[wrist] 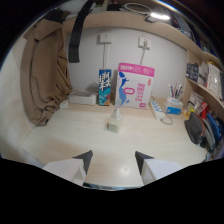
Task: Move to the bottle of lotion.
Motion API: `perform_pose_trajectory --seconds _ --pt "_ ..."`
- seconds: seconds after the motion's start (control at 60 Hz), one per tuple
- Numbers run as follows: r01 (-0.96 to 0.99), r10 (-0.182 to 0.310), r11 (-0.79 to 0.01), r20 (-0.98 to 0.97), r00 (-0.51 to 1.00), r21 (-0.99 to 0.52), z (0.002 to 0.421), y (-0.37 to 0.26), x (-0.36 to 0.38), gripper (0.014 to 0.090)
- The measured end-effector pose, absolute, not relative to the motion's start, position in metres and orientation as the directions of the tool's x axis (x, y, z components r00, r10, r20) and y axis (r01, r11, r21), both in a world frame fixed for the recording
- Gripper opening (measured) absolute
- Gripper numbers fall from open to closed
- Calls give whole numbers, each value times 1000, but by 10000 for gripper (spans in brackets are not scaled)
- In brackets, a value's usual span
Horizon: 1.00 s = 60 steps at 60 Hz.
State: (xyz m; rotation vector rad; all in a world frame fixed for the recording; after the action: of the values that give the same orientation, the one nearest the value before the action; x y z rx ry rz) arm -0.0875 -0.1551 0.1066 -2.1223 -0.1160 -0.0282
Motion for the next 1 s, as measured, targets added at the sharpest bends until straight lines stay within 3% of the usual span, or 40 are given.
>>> perform_pose_trajectory --seconds 0.567,1.0 --pt "72 55 -475 52 997 -877 69 -3 -87 868" --pt "47 34 -503 34 999 -863 52 19 -91 871"
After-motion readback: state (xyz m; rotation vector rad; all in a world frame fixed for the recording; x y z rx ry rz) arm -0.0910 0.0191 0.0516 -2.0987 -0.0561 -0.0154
